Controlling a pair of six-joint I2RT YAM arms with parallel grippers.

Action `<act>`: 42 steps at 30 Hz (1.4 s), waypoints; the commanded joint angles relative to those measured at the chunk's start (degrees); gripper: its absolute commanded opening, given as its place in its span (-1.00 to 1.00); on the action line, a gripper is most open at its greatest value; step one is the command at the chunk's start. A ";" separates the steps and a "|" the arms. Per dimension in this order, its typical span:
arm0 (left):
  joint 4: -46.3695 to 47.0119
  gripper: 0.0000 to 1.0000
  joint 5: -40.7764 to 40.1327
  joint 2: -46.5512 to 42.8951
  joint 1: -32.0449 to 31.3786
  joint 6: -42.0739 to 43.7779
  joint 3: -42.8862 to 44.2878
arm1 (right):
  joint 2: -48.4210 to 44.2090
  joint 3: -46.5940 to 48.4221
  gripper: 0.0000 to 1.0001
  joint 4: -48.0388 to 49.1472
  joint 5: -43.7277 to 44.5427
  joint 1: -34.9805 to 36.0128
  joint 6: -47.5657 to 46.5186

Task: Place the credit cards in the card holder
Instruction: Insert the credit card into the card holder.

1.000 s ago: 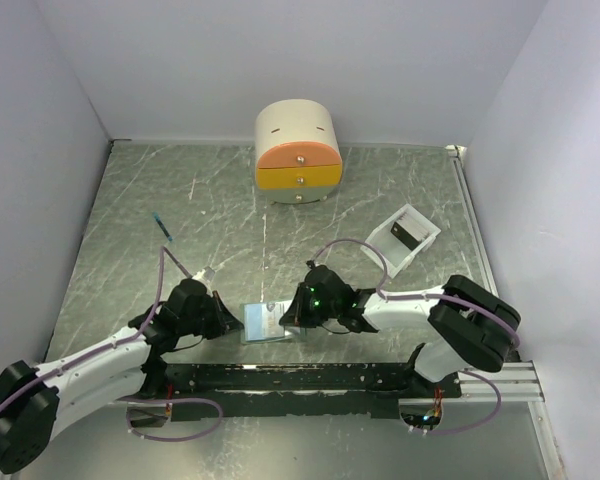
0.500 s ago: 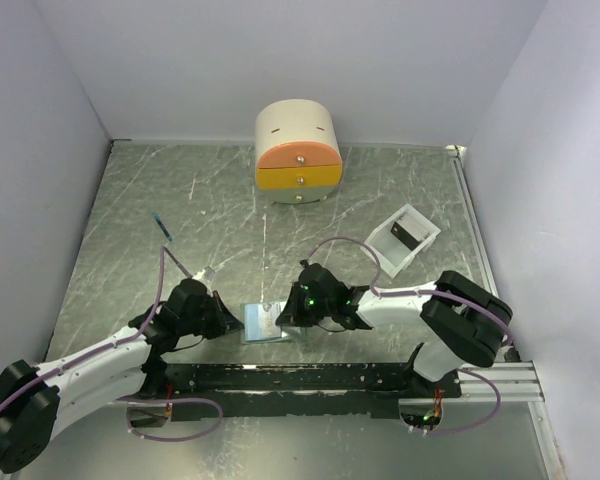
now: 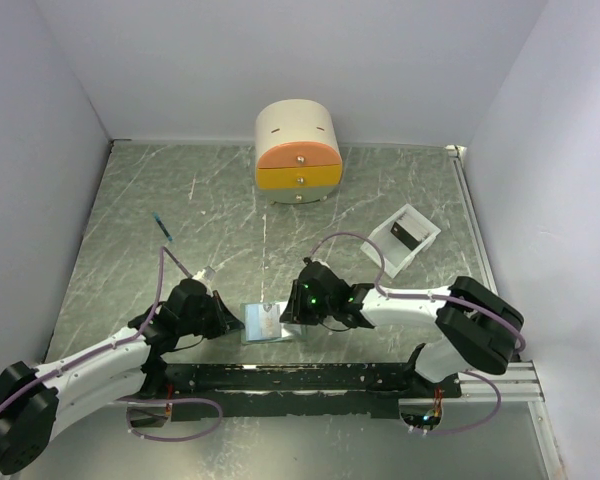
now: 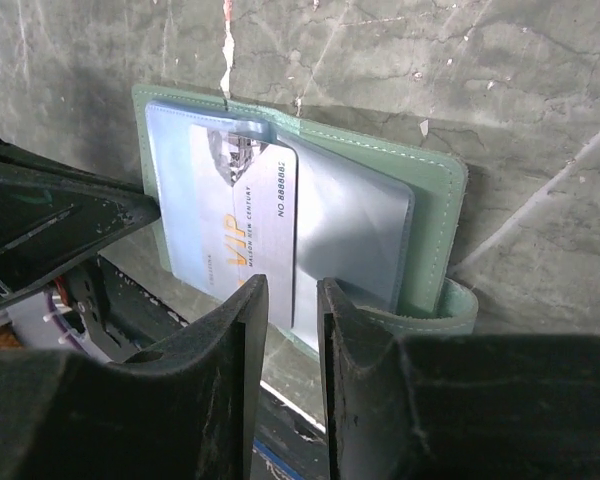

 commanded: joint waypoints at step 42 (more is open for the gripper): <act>0.80 -0.86 4.53 0.34 0.25 0.62 3.42 | 5.69 2.56 -0.24 7.73 -4.17 2.05 -7.90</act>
